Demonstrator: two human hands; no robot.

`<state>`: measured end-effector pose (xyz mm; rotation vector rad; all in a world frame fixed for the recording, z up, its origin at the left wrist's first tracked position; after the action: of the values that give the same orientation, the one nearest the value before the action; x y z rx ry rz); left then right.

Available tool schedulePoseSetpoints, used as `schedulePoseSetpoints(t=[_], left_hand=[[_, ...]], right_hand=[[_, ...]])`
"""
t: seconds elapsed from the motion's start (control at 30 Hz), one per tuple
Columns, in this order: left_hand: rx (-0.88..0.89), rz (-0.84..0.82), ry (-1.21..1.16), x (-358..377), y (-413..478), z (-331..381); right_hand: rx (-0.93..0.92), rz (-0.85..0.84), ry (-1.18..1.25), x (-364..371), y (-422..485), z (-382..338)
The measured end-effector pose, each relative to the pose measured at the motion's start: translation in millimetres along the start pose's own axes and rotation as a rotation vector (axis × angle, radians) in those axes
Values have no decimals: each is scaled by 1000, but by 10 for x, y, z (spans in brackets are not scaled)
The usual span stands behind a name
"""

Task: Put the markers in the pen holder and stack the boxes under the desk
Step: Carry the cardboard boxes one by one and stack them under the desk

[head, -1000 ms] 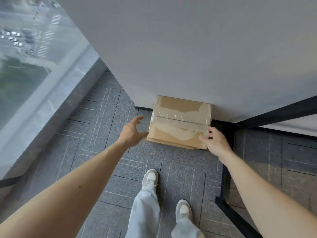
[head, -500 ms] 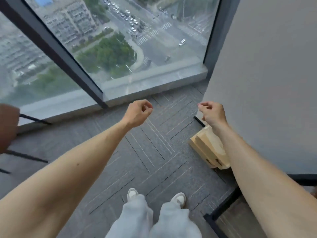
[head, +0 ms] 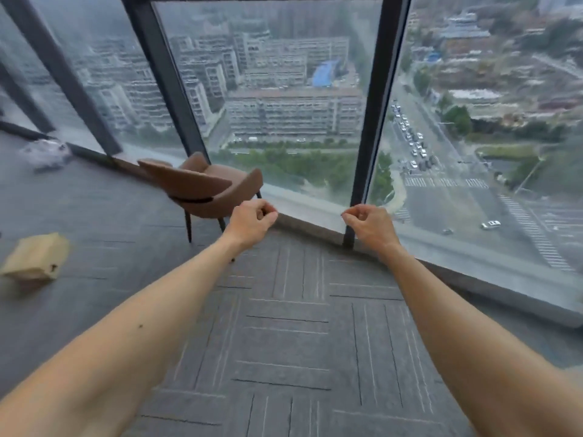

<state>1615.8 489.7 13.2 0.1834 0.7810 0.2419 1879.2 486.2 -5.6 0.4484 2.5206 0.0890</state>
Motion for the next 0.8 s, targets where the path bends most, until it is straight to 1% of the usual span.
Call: schedulePoseSetpoints(t=[0.17, 0.33, 0.57, 0.7, 0.8], left_hand=[[-156, 198, 46, -1470, 147, -1387], [-286, 314, 98, -2566, 204, -2490], [-431, 418, 83, -3474, 429, -3775], [-511, 462, 118, -3921, 683, -4480], [-581, 538, 129, -4354, 938, -4982]], right_hand=[[-150, -181, 18, 1631, -251, -1278], [-324, -373, 11, 3021, -633, -2371], [-466, -606, -22, 4727, -870, -3308], [-532, -692, -9, 5744, -777, -3766], [-586, -789, 23, 6519, -687, -4202]])
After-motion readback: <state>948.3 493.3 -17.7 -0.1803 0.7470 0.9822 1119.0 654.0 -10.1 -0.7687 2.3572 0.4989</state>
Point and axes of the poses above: each hand's wrist, its own y-axis towards the middle knuckle, its own x-axis out of the palm, z = x × y, the point moved 6 cm from there along y, towards the middle knuckle, and after that the axes turned 14 degrees about z, right-handed, at the moved point
